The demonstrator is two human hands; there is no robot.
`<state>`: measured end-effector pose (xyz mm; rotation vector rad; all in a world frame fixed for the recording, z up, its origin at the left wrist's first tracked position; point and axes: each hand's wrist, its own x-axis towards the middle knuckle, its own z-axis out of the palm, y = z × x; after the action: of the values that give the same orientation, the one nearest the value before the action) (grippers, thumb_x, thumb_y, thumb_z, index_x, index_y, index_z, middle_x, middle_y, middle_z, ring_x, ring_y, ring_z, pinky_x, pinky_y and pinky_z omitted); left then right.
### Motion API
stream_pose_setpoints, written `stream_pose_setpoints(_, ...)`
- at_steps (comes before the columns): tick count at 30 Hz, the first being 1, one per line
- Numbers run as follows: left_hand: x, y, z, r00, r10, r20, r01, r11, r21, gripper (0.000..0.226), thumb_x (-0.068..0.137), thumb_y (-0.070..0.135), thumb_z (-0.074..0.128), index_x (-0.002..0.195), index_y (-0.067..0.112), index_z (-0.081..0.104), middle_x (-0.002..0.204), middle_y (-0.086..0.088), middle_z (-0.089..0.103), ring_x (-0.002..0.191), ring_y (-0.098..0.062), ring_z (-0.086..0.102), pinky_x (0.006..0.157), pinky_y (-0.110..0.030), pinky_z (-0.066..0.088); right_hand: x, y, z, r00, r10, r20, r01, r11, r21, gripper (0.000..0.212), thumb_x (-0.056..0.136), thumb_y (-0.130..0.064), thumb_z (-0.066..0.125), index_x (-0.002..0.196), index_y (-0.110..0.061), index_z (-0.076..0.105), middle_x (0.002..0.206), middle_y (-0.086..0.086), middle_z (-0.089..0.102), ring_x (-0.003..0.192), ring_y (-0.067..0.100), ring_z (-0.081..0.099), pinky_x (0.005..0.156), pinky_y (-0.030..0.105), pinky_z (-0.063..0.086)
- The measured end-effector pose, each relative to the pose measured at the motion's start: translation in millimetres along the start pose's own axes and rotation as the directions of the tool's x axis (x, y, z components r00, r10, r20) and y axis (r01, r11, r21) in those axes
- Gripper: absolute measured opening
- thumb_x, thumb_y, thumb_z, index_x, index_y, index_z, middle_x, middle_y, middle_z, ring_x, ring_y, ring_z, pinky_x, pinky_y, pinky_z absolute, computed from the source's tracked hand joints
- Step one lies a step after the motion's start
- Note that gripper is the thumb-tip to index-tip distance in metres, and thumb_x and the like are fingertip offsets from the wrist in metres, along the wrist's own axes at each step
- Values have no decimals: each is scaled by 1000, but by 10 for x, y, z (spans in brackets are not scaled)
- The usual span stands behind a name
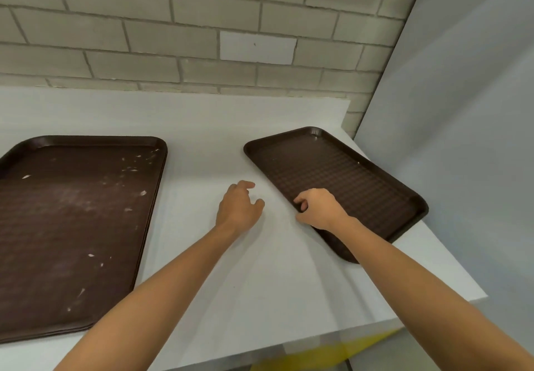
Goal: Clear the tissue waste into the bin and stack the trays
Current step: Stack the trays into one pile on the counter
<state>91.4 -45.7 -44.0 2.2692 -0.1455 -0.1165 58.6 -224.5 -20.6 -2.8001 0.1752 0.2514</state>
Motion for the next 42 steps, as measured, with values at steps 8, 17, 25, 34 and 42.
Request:
stream_pose_setpoints(8, 67, 301, 388, 990, -59, 131, 69, 995, -77, 52, 95, 35, 50, 140, 13, 35, 126, -11, 58, 109, -25, 60, 98, -33, 46, 48, 54, -48, 995, -62, -73, 67, 996, 62, 35, 82, -22, 69, 116, -13, 66, 99, 3, 69, 84, 13, 64, 84, 28, 55)
stream_pose_setpoints(17, 230, 492, 613, 921, -195, 338, 356, 775, -521, 38, 101, 30, 35, 122, 4, 53, 110, -13, 64, 94, -22, 66, 73, -31, 59, 19, 34, -140, 971, -99, -218, 138, 975, 172, 18, 80, -20, 70, 96, -14, 74, 79, 1, 71, 72, 11, 65, 74, 26, 56)
stream_pose_setpoints(25, 278, 521, 496, 958, -195, 212, 279, 808, -518, 31, 101, 21, 31, 111, 2, 54, 102, -12, 61, 76, -14, 61, 48, -17, 53, 4, 175, -212, 953, -213, -218, 255, 948, 191, 24, 87, -36, 62, 105, -22, 72, 98, -6, 68, 87, 5, 58, 82, 20, 46)
stream_pose_setpoints(34, 349, 238, 71, 988, -149, 41, 153, 898, -412, 39, 100, 27, 27, 100, 5, 58, 95, -10, 61, 87, -25, 59, 80, -38, 51, 155, 657, -308, 939, 152, -308, -152, 988, 25, 51, 94, -32, 48, 140, -16, 38, 144, 9, 38, 132, 27, 35, 107, 45, 32)
stream_pose_setpoints(42, 284, -125, -485, 986, -154, 56, 162, 858, -487, 41, 102, 27, 26, 97, 2, 59, 93, -11, 59, 91, -24, 57, 79, -31, 48, 222, 639, -156, 924, 325, -204, -313, 946, 88, 46, 96, -16, 40, 141, -9, 33, 141, 16, 40, 127, 34, 41, 105, 46, 35)
